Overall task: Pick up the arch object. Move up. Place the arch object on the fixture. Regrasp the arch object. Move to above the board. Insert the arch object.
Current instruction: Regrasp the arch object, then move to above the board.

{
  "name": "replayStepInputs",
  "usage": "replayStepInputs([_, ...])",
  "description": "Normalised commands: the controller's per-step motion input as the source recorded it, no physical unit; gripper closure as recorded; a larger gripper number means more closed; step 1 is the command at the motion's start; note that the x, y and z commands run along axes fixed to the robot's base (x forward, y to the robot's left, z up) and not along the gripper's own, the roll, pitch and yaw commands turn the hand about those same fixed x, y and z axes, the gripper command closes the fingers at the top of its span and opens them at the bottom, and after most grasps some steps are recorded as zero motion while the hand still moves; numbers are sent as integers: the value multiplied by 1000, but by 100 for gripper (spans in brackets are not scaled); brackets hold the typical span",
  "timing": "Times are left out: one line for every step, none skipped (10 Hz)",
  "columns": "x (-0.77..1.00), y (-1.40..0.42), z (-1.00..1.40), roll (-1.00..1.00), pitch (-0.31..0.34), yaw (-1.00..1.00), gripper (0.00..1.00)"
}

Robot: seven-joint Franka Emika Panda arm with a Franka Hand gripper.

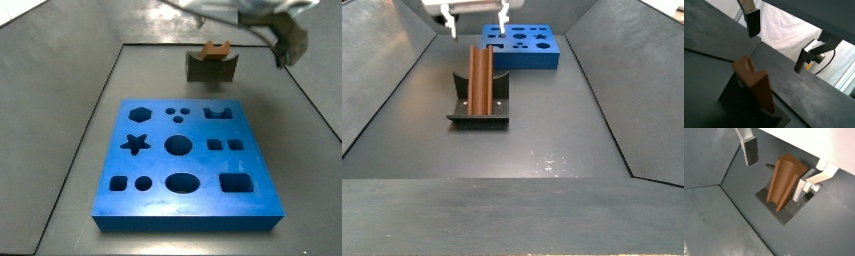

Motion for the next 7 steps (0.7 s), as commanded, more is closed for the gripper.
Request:
replayStepInputs([106, 17, -883, 71, -52, -3, 0])
replayStepInputs([98, 8, -717, 73, -36, -11, 0])
replayStepInputs([93, 2, -609, 75, -24, -13, 0])
replayStepInputs([89, 0, -399, 77, -3, -11, 0])
replayStepInputs([87, 0, -198, 72, 13, -3, 0])
replayStepInputs([0, 0, 0, 0, 0, 0, 100])
replayStepInputs([-141, -161, 1000, -95, 367, 91, 100])
